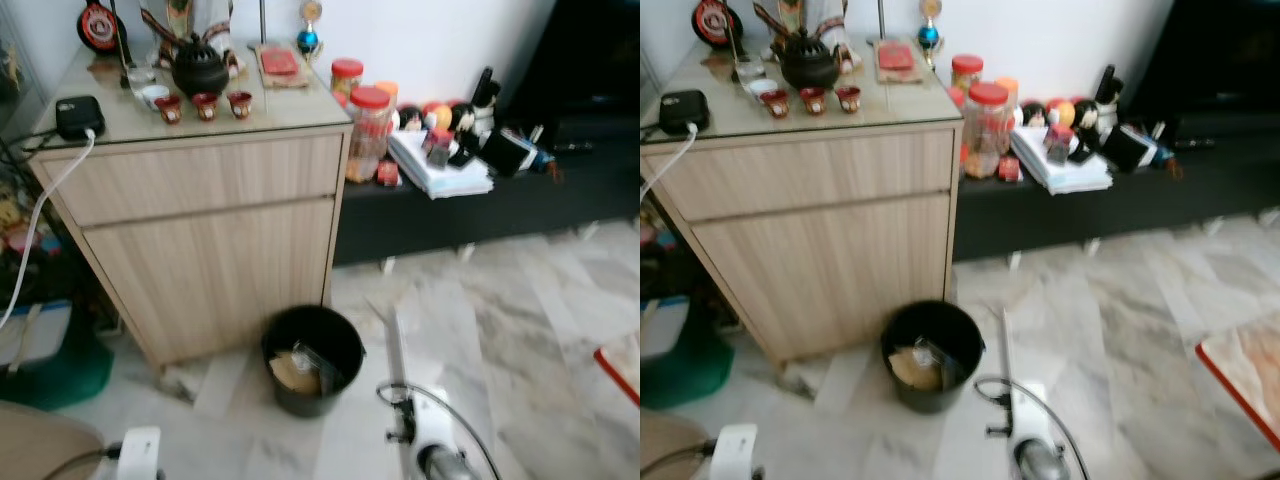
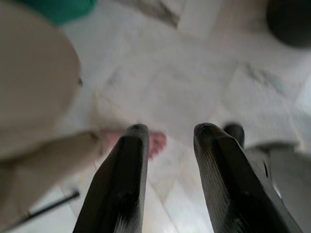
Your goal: Picking trash to rubbish bin
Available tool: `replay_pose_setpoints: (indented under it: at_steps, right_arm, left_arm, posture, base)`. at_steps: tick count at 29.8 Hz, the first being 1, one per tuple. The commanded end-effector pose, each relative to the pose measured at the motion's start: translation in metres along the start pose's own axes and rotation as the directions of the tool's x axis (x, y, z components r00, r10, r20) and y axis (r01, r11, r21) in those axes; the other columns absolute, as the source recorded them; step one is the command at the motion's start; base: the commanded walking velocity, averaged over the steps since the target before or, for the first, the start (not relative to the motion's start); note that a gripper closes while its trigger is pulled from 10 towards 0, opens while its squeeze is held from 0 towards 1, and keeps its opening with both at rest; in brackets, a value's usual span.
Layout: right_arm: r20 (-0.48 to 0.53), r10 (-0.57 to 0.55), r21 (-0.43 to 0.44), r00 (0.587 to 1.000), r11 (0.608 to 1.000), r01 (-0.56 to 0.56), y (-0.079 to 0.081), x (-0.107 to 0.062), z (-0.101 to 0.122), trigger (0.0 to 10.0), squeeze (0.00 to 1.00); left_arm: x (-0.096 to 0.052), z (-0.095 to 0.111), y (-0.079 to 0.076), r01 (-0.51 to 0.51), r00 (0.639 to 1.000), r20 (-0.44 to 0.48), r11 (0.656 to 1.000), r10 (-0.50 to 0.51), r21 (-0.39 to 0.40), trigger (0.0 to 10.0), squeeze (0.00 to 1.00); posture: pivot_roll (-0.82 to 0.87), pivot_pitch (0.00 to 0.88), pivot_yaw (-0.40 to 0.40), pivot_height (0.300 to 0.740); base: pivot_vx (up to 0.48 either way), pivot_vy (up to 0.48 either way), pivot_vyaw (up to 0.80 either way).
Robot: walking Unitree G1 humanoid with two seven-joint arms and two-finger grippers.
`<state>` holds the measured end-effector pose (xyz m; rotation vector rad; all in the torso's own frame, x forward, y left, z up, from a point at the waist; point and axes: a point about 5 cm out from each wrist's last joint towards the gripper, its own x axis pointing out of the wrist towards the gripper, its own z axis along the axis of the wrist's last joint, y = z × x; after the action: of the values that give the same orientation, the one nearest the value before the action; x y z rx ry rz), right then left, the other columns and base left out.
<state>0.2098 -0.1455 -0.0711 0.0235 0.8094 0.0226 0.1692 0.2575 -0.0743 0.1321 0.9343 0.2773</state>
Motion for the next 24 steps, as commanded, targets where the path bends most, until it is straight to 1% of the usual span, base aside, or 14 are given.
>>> replay_pose_setpoints:
  at_steps: [1,8,13,17,18,24]
  right_arm:
    - [-0.004,-0.034,0.009,0.999,0.999,0.034,-0.0136,-0.0013,-0.0018,10.0,0.0]
    - [-0.003,-0.031,0.01,1.0,0.999,0.031,-0.013,-0.0013,-0.0018,10.0,0.0]
    - [0.003,-0.026,-0.025,1.0,0.999,0.026,-0.0123,-0.001,-0.0002,10.0,0.0]
    - [0.003,-0.027,-0.024,1.0,0.999,0.027,-0.0125,-0.0009,0.0001,10.0,0.0]
    - [0.004,-0.031,-0.012,1.0,0.999,0.031,-0.013,-0.0008,0.0003,10.0,0.0]
    - [0.0,-0.021,-0.019,1.0,1.0,0.021,-0.0126,-0.0007,0.0004,10.0,0.0]
  left_arm:
    - [0.0001,0.0004,-0.0087,0.024,1.0,-0.005,1.0,-0.024,0.002,10.0,0.0]
    - [0.0001,0.0003,-0.0083,0.024,1.0,-0.005,1.0,-0.024,0.004,10.0,0.0]
    - [0.0005,0.0022,-0.0077,0.024,1.0,0.0,1.0,-0.024,0.006,10.0,0.0]
    - [0.0007,0.0033,-0.0086,0.026,1.0,0.002,1.0,-0.026,0.007,10.0,0.0]
    - [0.0007,0.0037,-0.0092,0.027,1.0,0.003,1.0,-0.027,0.007,10.0,0.0]
    - [0.0008,0.004,-0.0102,0.031,1.0,0.003,0.999,-0.031,0.009,10.0,0.0]
  posture:
    - [0.07,0.04,-0.039,0.74]
    - [0.07,0.04,-0.039,0.74]
    - [0.07,0.024,-0.037,0.74]
    - [0.07,0.024,-0.037,0.74]
    - [0.07,0.024,-0.037,0.74]
    - [0.08,0.014,-0.038,0.74]
  base:
    - [0.375,0.0,0.0]
    - [0.38,0.0,0.0]
    - [0.379,0.0,0.0]
    - [0.379,0.0,0.76]
    - [0.379,0.0,0.0]
    - [0.376,0.0,0.0]
